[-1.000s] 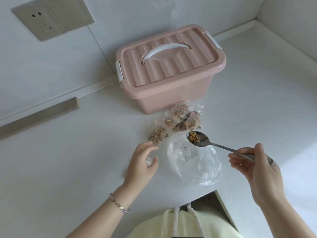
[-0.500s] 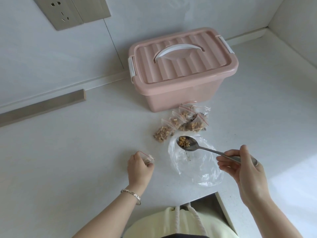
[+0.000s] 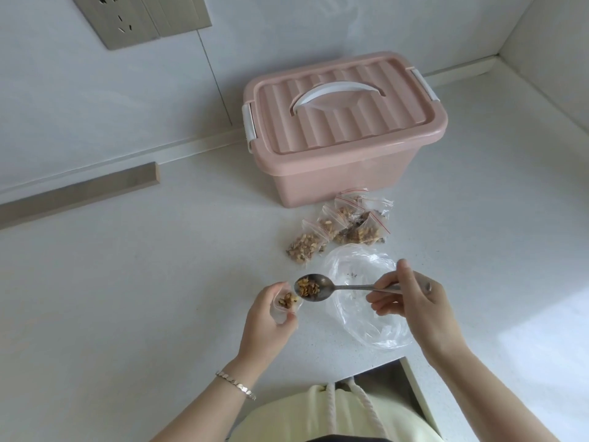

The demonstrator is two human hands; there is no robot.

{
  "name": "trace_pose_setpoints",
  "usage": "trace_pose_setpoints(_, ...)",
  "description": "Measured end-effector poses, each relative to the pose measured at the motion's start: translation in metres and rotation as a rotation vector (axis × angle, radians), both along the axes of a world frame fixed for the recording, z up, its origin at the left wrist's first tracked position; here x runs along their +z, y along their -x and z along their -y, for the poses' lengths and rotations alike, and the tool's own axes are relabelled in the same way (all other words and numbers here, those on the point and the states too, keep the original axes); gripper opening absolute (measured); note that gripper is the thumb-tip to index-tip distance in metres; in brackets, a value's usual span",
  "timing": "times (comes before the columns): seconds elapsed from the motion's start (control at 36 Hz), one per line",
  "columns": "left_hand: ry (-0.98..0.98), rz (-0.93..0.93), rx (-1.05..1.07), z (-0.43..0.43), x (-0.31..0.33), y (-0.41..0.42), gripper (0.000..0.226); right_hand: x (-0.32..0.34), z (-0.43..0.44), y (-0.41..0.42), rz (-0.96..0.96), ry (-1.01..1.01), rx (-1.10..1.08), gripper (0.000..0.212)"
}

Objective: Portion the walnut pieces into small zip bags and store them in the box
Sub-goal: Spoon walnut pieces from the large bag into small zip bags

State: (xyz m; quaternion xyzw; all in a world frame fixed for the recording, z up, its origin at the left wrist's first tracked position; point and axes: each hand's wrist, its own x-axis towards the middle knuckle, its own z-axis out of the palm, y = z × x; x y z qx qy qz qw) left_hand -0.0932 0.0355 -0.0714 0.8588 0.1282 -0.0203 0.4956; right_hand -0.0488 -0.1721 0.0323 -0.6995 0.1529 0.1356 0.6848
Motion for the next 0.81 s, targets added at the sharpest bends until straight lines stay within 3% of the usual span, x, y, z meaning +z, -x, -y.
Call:
trace_pose_setpoints(0.17,0.032,-0.047,-0.022,0.006,0.002,0.0,0.049,-0.005,-0.017,0.011,0.211,0.226,0.282,0.046)
trace_pose_setpoints(0.25,0.04,-0.057,-0.025,0.008,0.002,-0.001,0.049,-0.01,-0.017,0.018,0.437,0.399,0.425,0.044)
trace_pose_setpoints(0.33,0.053,-0.054,-0.026,0.008,0.0,-0.001,0.044,-0.017,-0.014,0.02,0.654,0.476,0.433,0.042)
trace_pose_setpoints(0.42,0.063,-0.068,0.004,0.009,0.0,-0.001,0.043,-0.019,-0.009,0.02,0.682,0.471,0.39,0.038)
trace_pose_setpoints(0.5,0.107,-0.076,0.072,0.01,0.002,-0.001,0.042,-0.017,-0.001,0.022,0.612,0.393,0.268,0.041)
trace_pose_setpoints(0.64,0.192,-0.078,0.264,0.007,0.001,-0.003,0.045,-0.025,0.003,0.027,0.265,0.234,0.046,0.037)
trace_pose_setpoints(0.72,0.202,-0.059,0.261,0.006,0.003,-0.004,0.046,-0.044,0.011,0.027,0.112,0.25,-0.089,0.035)
trace_pose_setpoints(0.81,0.198,-0.034,0.237,0.006,0.006,-0.004,0.046,-0.059,0.026,0.025,-0.022,0.144,-0.315,0.036)
